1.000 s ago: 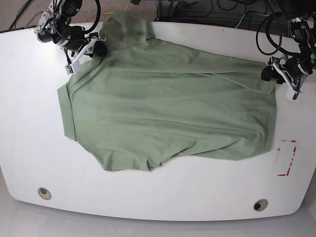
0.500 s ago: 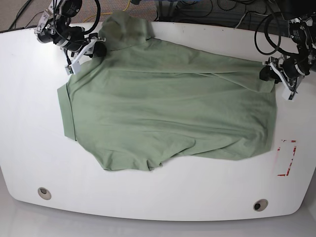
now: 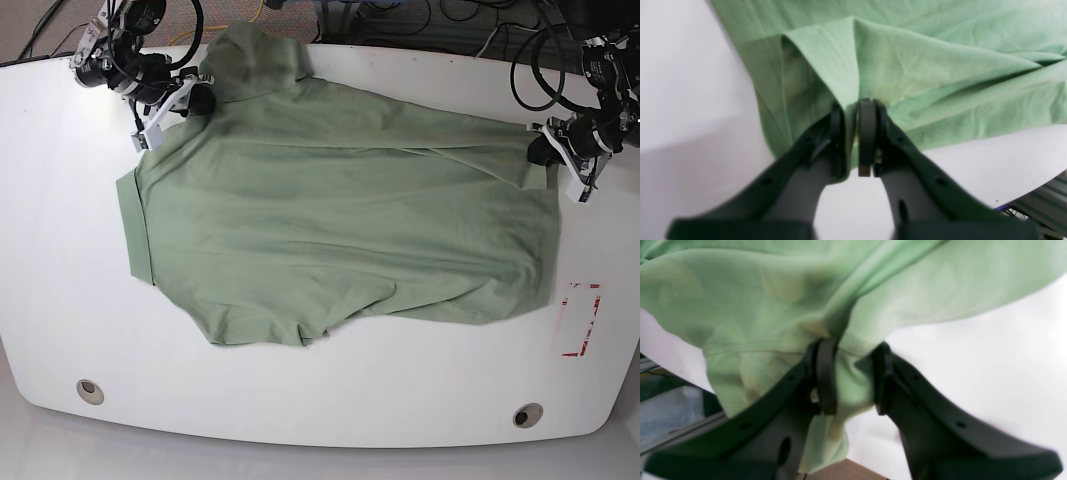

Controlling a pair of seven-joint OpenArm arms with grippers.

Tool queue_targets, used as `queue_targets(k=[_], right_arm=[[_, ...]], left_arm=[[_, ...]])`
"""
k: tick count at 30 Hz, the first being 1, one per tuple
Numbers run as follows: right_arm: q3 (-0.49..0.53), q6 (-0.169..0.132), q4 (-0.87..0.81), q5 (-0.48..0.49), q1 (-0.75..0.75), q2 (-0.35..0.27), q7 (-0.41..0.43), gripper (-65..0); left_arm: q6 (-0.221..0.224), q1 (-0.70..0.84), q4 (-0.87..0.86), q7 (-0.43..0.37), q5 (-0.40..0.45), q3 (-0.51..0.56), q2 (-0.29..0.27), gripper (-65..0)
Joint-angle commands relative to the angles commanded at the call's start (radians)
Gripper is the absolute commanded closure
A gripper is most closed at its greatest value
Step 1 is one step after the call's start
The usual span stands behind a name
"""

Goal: Layout the t-shirt on the table in an organized manner, then fold the t-shirt properly
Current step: 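Release and regrasp the shirt's side edge with the left gripper, then open the left gripper and regrasp the shirt edge slightly inward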

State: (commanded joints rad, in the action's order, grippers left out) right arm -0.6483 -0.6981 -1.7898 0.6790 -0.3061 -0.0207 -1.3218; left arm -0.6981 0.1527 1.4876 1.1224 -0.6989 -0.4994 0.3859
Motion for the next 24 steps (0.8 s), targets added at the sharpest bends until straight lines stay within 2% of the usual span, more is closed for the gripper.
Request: queue_targets(k=[4, 8, 13, 17, 24], right_arm=[[-0.002, 0.000, 0.000, -0.006, 0.000, 0.000, 0.000, -15.4], [-0.002, 0.000, 0.002, -0.008, 0.000, 0.000, 0.000, -10.9], [0.000, 0.000, 0.002, -0.008, 0.000, 0.000, 0.000, -9.0], [0.000, 0.000, 0.002, -0.008, -0.003, 0.000, 0.000, 0.0], [-0.002, 0.000, -0.008, 0.002, -0.018, 0.000, -0.005, 0.0]], left_arm=[[0.000, 0.000, 0.000, 0.000, 0.002, -0.002, 0.000, -1.5], [0.000, 0.006, 0.000, 0.000, 0.002, 0.002, 0.000, -1.5], [0.000, 0.008, 0.000, 0.002, 0.002, 0.002, 0.000, -1.5], [0.000, 0.009, 0.006, 0.003, -0.003, 0.002, 0.000, -1.5], [0.000, 0.026, 0.048, 0.005, -0.008, -0.005, 0.000, -1.7]])
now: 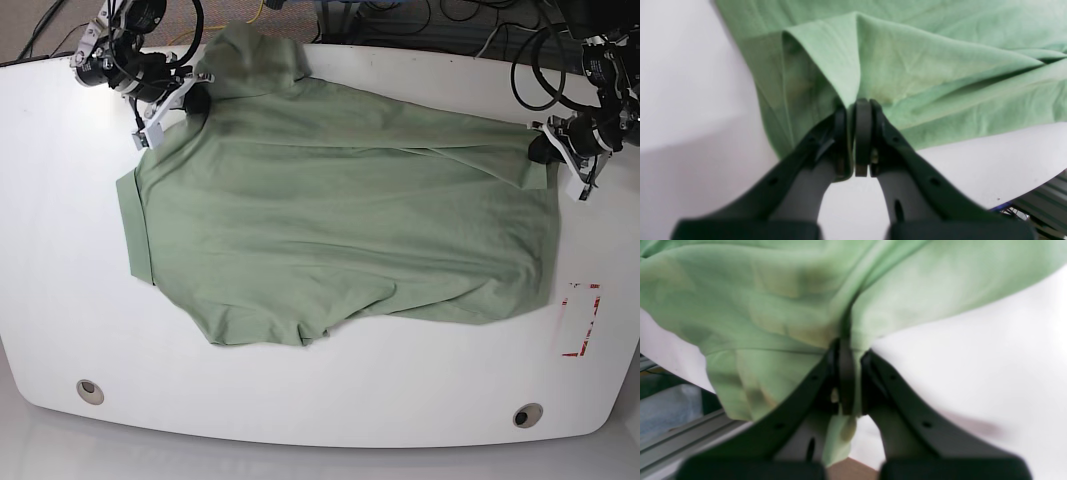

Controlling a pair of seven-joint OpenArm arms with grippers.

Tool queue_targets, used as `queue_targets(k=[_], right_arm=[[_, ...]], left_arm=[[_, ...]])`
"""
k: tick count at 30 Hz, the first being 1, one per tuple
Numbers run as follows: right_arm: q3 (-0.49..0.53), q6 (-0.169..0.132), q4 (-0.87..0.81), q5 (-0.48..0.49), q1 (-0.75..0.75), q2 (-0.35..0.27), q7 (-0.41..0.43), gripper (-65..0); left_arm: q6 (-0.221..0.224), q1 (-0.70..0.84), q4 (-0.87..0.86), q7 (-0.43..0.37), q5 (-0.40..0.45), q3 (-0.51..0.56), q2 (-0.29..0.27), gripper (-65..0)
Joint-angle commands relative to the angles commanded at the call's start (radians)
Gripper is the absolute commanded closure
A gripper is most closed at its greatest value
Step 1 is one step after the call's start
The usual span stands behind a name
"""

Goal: Layout the t-shirt on the table in an organized manner, then fold the t-shirt properly
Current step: 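Open the left gripper and regrasp the shirt edge slightly inward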

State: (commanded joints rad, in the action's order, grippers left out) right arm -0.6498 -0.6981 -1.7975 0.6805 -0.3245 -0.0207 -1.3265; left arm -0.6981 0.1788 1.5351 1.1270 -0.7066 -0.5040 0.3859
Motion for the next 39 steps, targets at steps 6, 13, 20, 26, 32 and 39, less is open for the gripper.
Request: queue_targets(k=[6, 13, 20, 26, 32, 39], right_arm=[[0.002, 0.000, -0.087, 0.000, -0.028, 0.000, 0.000, 0.0], [0.003, 0.000, -0.161, 0.002, -0.046, 0.000, 0.000, 0.0], [0.003, 0.000, -0.160, 0.002, -0.044, 0.000, 0.000, 0.0], [0.014, 0.000, -0.157, 0.002, -0.038, 0.000, 0.000, 0.0], [0.038, 0.000, -0.157, -0.002, -0.035, 0.000, 0.000, 0.0], [0.038, 0.000, -0.155, -0.002, -0.032, 0.002, 0.000, 0.0]], left_arm=[[0.000, 0.051, 0.129, 0.009, 0.000, -0.026, 0.000, -1.7], [0.000, 0.075, 0.244, 0.074, 0.000, -0.077, -0.002, -1.7], [0.000, 0.095, 0.245, 0.077, 0.025, -0.120, 0.000, -2.4], [0.000, 0.046, 0.203, 0.075, 0.133, -0.118, -0.011, -15.1], [0.000, -0.057, 0.046, 0.072, 0.204, -0.120, -0.020, -31.1], [0.000, -0.161, -0.138, 0.072, 0.201, -0.086, -0.020, -31.9]])
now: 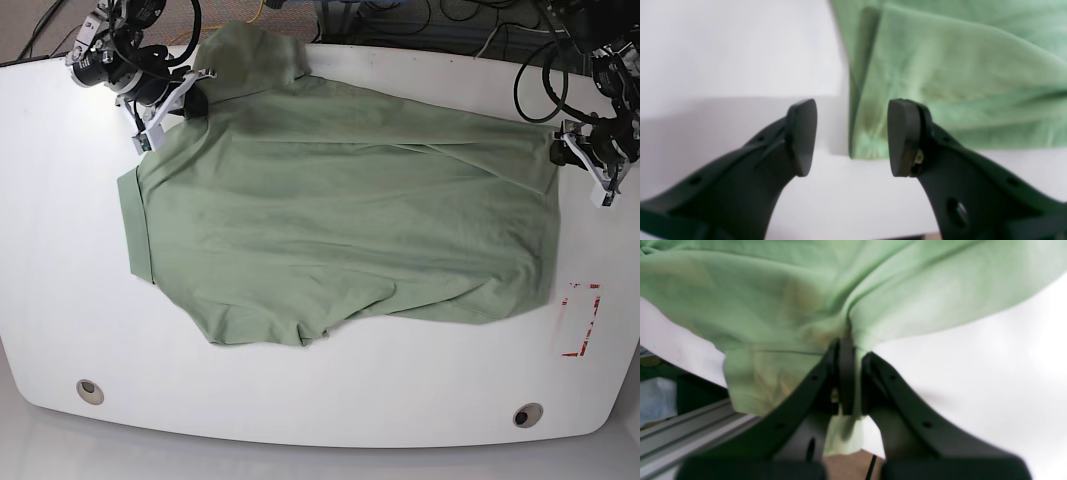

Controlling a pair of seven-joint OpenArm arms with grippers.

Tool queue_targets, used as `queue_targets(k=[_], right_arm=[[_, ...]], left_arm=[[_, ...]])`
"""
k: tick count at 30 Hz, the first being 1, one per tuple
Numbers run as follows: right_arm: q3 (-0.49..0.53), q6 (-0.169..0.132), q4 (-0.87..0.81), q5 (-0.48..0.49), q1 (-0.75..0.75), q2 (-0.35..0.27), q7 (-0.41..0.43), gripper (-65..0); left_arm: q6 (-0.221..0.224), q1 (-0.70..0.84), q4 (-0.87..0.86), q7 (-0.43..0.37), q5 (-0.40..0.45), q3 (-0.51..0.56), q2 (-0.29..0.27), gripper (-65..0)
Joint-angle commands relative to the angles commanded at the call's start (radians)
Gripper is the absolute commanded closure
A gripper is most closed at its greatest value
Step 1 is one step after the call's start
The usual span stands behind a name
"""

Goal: Layout the t-shirt on the table in an organized manner, then fold the t-shirt properly
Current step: 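Open the left gripper and regrasp the shirt edge slightly inward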

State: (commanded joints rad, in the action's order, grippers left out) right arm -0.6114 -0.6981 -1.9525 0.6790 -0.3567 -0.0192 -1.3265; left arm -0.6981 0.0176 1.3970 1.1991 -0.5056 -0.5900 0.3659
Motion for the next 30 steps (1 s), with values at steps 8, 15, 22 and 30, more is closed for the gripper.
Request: queue_targets(k=[8, 15, 22, 30], right_arm=[[0.000, 0.000, 0.000, 0.000, 0.000, 0.000, 0.000, 0.0], [0.000, 0.000, 0.000, 0.000, 0.000, 0.000, 0.000, 0.0], [0.000, 0.000, 0.000, 0.000, 0.002, 0.000, 0.000, 0.0], [0.000, 0.000, 0.000, -0.003, 0.012, 0.000, 0.000, 0.0]], left_arm=[[0.000, -0.009, 0.002, 0.000, -0.025, 0.094, -0.002, -31.9], [0.000, 0.035, 0.003, 0.000, -0.109, 0.104, 0.003, -31.9], [0.000, 0.075, 0.080, 0.000, -0.120, 0.101, 0.005, -31.9], [0.000, 0.092, 0.106, 0.002, -0.120, 0.100, 0.006, -31.9]])
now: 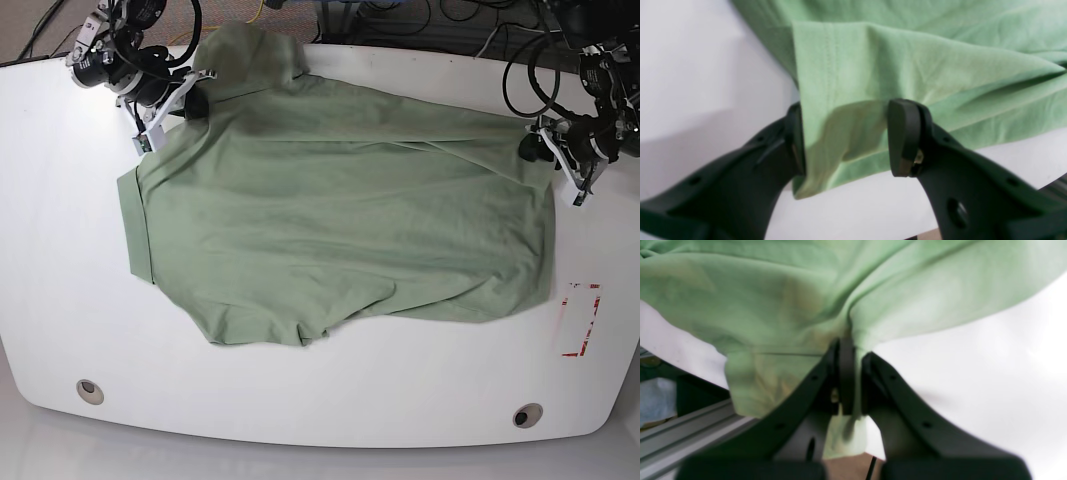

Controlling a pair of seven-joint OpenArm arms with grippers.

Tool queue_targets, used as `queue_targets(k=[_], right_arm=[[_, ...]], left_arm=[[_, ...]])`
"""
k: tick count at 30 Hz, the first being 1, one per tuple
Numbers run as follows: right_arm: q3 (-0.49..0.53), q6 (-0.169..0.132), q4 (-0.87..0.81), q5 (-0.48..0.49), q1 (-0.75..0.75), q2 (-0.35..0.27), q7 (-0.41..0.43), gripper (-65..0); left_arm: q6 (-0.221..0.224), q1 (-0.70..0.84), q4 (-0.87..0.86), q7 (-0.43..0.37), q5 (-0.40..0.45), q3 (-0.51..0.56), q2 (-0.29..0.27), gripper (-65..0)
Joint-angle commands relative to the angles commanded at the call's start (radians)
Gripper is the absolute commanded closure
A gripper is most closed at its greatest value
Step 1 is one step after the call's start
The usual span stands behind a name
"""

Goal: Layout the t-shirt on the table in an organized manner, then fold the t-shirt properly
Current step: 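Open the left gripper and regrasp the shirt edge slightly inward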

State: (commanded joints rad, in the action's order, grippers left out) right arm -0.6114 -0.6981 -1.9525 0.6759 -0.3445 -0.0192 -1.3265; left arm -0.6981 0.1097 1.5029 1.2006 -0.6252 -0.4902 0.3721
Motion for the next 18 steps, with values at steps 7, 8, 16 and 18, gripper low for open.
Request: queue_targets(k=[7, 8, 16, 18], right_arm=[[0.000, 0.000, 0.000, -0.002, 0.002, 0.000, 0.000, 0.0], [0.000, 0.000, 0.000, -0.002, 0.002, 0.000, 0.000, 0.0], [0.000, 0.000, 0.002, -0.002, 0.002, 0.000, 0.000, 0.0], [0.000, 0.000, 0.025, 0.005, 0.002, 0.000, 0.000, 0.0]], left_arm=[[0.000, 0.003, 0.000, 0.002, 0.000, 0.000, 0.000, -31.9], [0.000, 0.008, 0.000, 0.002, -0.002, 0.000, 0.000, -31.9], [0.000, 0.055, 0.098, 0.002, -0.002, 0.000, 0.000, -31.9], [0.000, 0.057, 0.098, 0.002, -0.002, 0.000, 0.000, -31.9]])
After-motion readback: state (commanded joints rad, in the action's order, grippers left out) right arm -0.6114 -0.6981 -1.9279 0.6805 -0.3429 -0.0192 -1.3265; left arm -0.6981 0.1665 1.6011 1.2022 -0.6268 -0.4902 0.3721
